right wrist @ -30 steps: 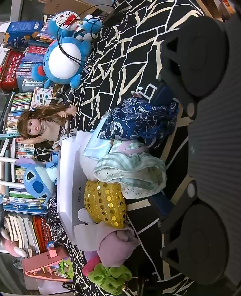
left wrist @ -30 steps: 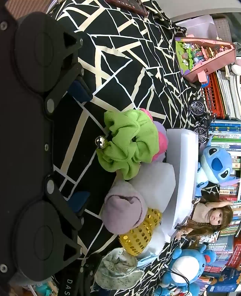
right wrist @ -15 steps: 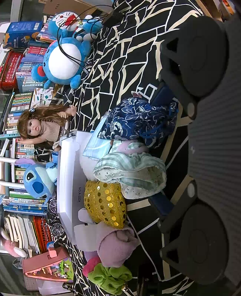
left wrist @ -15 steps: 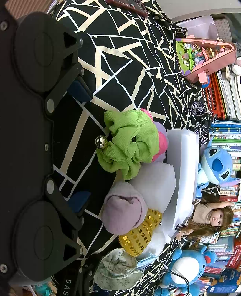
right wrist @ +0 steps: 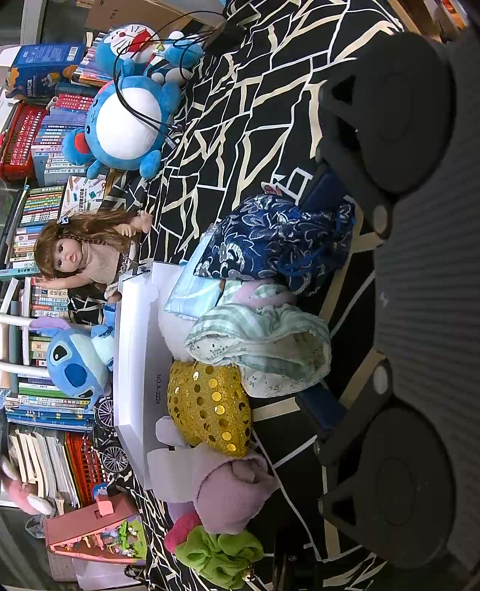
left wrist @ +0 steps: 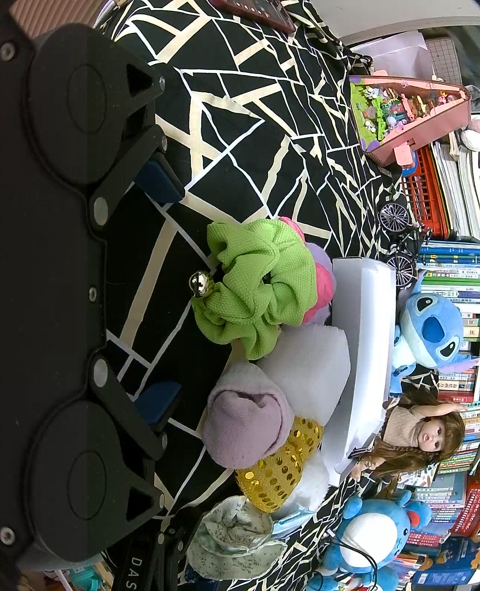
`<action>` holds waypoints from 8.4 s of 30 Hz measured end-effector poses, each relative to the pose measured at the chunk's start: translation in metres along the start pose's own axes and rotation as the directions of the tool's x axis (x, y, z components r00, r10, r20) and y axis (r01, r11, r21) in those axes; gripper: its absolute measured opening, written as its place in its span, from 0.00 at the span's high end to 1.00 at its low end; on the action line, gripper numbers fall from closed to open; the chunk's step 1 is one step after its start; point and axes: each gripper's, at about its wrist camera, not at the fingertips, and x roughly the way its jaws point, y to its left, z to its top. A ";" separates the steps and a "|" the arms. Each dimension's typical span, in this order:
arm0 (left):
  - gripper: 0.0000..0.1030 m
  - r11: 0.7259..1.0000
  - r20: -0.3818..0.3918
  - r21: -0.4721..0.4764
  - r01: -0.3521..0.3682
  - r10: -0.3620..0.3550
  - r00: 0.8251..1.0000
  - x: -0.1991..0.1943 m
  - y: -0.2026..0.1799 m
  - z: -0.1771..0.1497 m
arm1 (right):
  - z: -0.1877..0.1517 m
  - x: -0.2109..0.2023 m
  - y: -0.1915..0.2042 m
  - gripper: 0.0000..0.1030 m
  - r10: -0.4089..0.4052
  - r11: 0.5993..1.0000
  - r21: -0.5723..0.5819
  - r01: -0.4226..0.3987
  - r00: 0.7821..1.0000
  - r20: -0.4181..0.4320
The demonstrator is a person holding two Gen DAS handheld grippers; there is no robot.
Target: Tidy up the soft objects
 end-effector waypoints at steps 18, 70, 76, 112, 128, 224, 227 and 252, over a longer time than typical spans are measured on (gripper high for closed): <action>0.00 1.000 -0.004 0.010 0.006 -0.006 1.000 0.002 0.007 -0.002 | -0.001 0.001 0.002 0.00 0.004 1.000 0.003 -0.004 1.000 0.013; 0.11 0.980 0.103 -0.170 0.107 -0.090 0.991 0.015 0.039 0.019 | -0.002 0.010 -0.077 0.18 0.096 0.931 0.330 -0.155 0.977 0.189; 0.14 0.972 0.130 -0.199 0.126 -0.101 0.986 0.015 0.042 0.022 | -0.003 0.006 -0.073 0.15 0.008 0.943 0.324 -0.082 0.975 0.223; 0.67 0.987 0.189 -0.139 0.075 -0.048 0.981 0.000 0.048 0.030 | -0.008 0.009 -0.073 0.44 -0.103 0.961 0.274 0.047 0.976 0.194; 0.67 0.988 0.257 -0.094 0.124 -0.097 0.962 -0.013 0.058 0.111 | 0.057 0.005 -0.087 0.45 0.010 0.956 0.283 -0.079 0.971 0.239; 0.12 0.977 0.149 0.032 0.212 -0.215 0.965 0.068 -0.010 0.173 | 0.158 0.091 -0.032 0.07 0.373 0.892 0.200 -0.405 0.910 0.181; 0.11 0.972 0.174 0.047 0.231 -0.236 0.956 0.052 -0.011 0.157 | 0.146 0.073 -0.034 0.04 0.365 0.899 0.172 -0.403 0.906 0.216; 0.10 0.959 0.135 0.032 0.282 -0.284 0.949 0.014 -0.007 0.045 | 0.041 0.003 -0.034 0.00 0.279 0.948 0.068 -0.311 0.916 0.288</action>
